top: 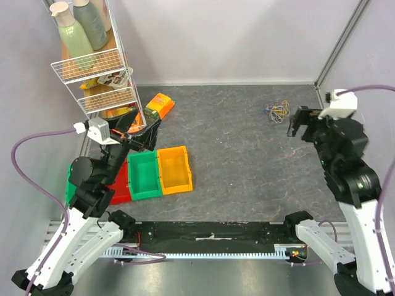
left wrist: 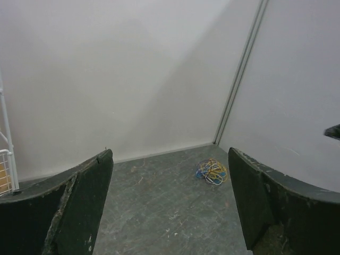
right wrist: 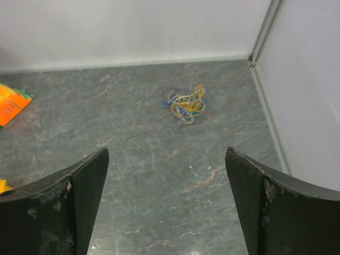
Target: Untangle the cables
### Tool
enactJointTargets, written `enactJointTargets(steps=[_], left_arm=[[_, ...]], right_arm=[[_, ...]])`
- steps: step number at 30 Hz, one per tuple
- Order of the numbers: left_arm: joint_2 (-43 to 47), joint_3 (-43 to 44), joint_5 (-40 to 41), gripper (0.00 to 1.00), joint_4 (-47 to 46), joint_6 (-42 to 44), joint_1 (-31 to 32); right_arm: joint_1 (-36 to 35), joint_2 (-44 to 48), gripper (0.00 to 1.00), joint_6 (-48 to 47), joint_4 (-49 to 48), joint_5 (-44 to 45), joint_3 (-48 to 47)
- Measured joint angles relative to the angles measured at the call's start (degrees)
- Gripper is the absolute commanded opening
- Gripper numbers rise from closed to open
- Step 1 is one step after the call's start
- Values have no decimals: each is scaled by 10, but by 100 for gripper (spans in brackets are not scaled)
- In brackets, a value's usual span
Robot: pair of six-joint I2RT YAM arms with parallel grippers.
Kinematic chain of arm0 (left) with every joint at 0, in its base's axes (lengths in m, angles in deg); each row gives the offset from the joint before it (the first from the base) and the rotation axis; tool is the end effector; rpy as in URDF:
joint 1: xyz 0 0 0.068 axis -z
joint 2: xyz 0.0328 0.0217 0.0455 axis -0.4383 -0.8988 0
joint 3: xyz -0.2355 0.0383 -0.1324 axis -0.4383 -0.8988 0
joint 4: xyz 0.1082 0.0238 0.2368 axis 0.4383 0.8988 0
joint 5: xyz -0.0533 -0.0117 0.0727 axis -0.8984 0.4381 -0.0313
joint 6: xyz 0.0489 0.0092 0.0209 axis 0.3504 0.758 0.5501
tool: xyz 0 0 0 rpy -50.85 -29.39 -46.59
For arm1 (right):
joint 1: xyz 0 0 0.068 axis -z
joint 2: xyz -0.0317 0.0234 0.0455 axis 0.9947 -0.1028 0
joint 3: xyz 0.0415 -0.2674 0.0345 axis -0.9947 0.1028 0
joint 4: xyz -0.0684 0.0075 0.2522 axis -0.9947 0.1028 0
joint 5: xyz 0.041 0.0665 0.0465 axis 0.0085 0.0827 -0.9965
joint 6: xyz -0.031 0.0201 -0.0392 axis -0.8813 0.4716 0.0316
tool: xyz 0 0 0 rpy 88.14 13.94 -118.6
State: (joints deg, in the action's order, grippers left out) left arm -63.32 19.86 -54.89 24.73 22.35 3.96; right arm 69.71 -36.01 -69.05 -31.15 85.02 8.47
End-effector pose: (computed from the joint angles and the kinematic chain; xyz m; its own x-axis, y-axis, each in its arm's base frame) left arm 0.1092 -0.0617 0.4142 0.2453 -0.3712 -0.8956 0.5349 0.8223 -0.1943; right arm 0.1114 0.0177 0.4589 -0.1318 0.1613 -0.9781 0.0760 0.9854 0.1522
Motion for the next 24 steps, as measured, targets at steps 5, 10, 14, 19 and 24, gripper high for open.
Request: enactJointTargets(steps=[5,10,14,19,24], left_arm=[[-18,-2,-33,91,1,2,0],[-61,-6,-70,89,3,2,0],[-84,-15,-92,87,7,2,0],[-100,-17,-118,86,10,2,0],[-111,-17,-142,86,10,1,0]], right_arm=[[0,-99,98,39,-49,-37,44],[6,-242,98,86,-127,-33,81],[59,-362,98,127,-200,-36,81],[137,-511,98,170,-272,-37,49],[173,-657,80,183,-295,-59,-66]])
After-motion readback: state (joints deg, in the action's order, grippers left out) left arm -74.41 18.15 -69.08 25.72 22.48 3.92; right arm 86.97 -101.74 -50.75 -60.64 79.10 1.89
